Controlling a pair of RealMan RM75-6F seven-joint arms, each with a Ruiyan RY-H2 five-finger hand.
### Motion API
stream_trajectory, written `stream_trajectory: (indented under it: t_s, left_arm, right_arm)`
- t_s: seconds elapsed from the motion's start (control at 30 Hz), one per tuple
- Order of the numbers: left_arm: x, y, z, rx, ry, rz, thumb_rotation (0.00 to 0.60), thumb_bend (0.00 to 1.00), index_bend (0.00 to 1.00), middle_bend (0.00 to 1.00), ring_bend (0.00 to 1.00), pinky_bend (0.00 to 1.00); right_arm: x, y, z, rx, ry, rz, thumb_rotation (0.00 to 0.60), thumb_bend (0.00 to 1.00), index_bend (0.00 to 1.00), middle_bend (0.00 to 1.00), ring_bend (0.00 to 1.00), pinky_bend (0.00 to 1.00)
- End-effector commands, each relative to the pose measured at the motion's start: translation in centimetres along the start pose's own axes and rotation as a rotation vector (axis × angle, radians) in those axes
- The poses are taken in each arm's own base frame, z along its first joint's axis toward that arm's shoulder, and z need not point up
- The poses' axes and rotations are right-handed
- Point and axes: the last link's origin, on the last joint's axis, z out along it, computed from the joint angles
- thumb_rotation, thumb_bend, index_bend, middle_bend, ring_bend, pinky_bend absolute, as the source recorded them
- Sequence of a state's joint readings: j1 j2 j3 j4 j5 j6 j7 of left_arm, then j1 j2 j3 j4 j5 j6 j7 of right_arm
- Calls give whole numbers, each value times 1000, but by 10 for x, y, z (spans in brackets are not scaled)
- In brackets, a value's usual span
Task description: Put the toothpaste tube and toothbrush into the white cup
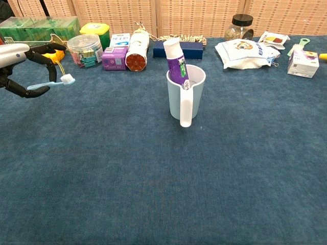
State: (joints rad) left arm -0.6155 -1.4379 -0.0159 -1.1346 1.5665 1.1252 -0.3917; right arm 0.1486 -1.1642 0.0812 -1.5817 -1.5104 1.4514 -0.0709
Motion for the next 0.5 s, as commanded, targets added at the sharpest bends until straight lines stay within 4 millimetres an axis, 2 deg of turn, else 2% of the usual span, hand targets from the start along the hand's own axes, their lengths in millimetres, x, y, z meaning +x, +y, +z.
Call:
stream_trajectory:
  t_s: [0.03, 0.5]
  left_arm:
    - [4, 13, 1, -33, 11, -130, 600, 478, 598, 0, 0, 0]
    - [-5, 81, 21, -204, 77, -616, 600, 473, 624, 0, 0, 0]
  right_arm:
    - [0, 0, 0, 0, 1, 0, 600, 0, 0, 0, 0, 0]
    - [1, 2, 0, -3, 0, 3, 600, 0, 0, 0, 0, 0]
